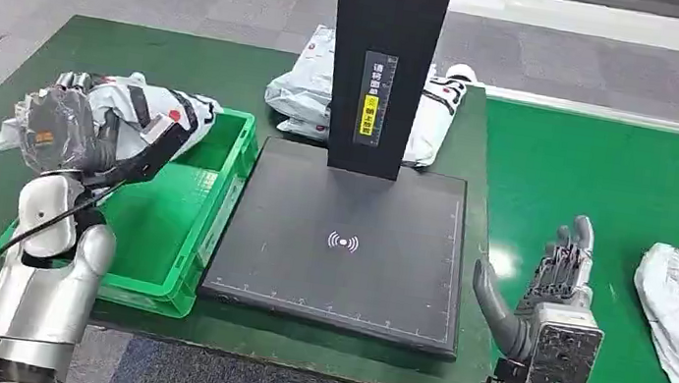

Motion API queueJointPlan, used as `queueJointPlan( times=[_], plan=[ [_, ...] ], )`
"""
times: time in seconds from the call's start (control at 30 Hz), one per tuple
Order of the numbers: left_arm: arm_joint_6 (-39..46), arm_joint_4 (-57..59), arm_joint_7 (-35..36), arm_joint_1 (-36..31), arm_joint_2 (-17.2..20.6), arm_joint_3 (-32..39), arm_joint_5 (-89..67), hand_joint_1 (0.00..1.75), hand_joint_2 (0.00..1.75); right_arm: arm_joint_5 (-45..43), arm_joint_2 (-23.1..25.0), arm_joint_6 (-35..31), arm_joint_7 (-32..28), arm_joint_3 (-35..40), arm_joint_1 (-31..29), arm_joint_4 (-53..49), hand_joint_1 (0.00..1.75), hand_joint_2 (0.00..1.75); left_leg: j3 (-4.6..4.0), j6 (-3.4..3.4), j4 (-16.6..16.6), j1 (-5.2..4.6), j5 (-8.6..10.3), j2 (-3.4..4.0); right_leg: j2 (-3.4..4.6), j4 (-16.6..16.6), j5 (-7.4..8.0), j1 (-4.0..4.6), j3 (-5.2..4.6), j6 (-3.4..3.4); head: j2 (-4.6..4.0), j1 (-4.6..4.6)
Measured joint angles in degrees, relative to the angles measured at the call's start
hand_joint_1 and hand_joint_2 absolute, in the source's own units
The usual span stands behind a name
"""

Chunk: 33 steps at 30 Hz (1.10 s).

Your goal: Moved the parcel from conveyor to table for the left to box.

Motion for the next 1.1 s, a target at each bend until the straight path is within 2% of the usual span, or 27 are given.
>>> queueJointPlan(
  times=[0.17,0.2,0.47,0.67,0.87,0.9,1.0,1.1],
  plan=[
    [-5.79,4.57,-0.22,-1.21,0.02,-0.07,5.02,0.0,0.0,-0.61,-0.04,0.2,-0.02,0.0,-0.11,0.44,0.0,1.75,0.01,0.0,0.01,0.0,0.0,0.02,0.02,0.0,0.02,-0.01,0.0,-0.01,-0.02,0.0],
    [-5.94,5.26,-0.33,-1.32,0.04,-0.13,5.15,0.0,1.75,-0.66,-0.04,0.24,0.0,0.0,-0.12,0.46,0.0,1.75,0.01,0.0,0.01,0.0,0.0,0.03,0.03,0.0,0.02,-0.01,0.0,-0.01,0.0,0.0],
    [-8.39,7.91,-0.48,-1.97,0.07,-1.14,6.4,0.0,1.75,-0.22,-0.04,1.38,0.85,0.0,-0.93,0.46,0.0,1.75,0.01,0.0,0.01,0.0,0.0,0.03,0.02,0.0,0.01,0.0,0.0,-0.01,-0.02,0.0],
    [-11.6,8.04,-4.44,-1.96,-0.22,-1.31,18.88,0.0,1.75,0.11,-0.04,1.97,0.83,0.0,-1.04,0.46,0.0,1.75,0.01,0.0,0.01,0.0,0.0,0.02,0.01,0.0,0.01,0.0,0.01,-0.01,0.0,0.0],
    [-11.92,7.8,-4.91,-1.96,-0.46,-1.31,20.1,0.0,1.75,0.2,-0.04,2.01,0.83,0.0,-1.03,0.46,0.0,1.75,0.01,0.0,0.01,0.0,0.0,0.01,0.01,0.0,0.01,-0.01,0.02,-0.01,0.0,0.0],
    [-12.62,7.78,-5.65,-1.95,-0.55,-1.31,22.09,0.0,0.0,0.2,-0.04,2.03,0.83,0.0,-1.03,0.46,0.0,1.75,0.01,0.0,0.01,0.0,0.0,0.01,0.01,0.0,0.01,0.0,0.02,-0.01,0.0,0.0],
    [-18.65,6.51,-10.96,-1.38,-1.29,-0.63,38.84,0.0,0.0,0.18,-0.04,2.6,0.83,0.0,-1.0,0.46,0.0,1.75,0.01,0.0,0.01,0.0,0.0,0.03,0.01,0.0,0.01,-0.01,0.03,-0.01,0.0,0.0],
    [-30.08,2.99,-14.45,0.52,-2.6,1.97,70.69,0.0,0.0,0.0,-0.04,3.94,0.83,0.0,-0.97,0.46,0.0,1.75,0.0,0.0,0.0,0.0,-0.01,0.02,0.01,0.0,0.01,-0.01,0.03,0.0,-0.02,0.0]
  ],
)
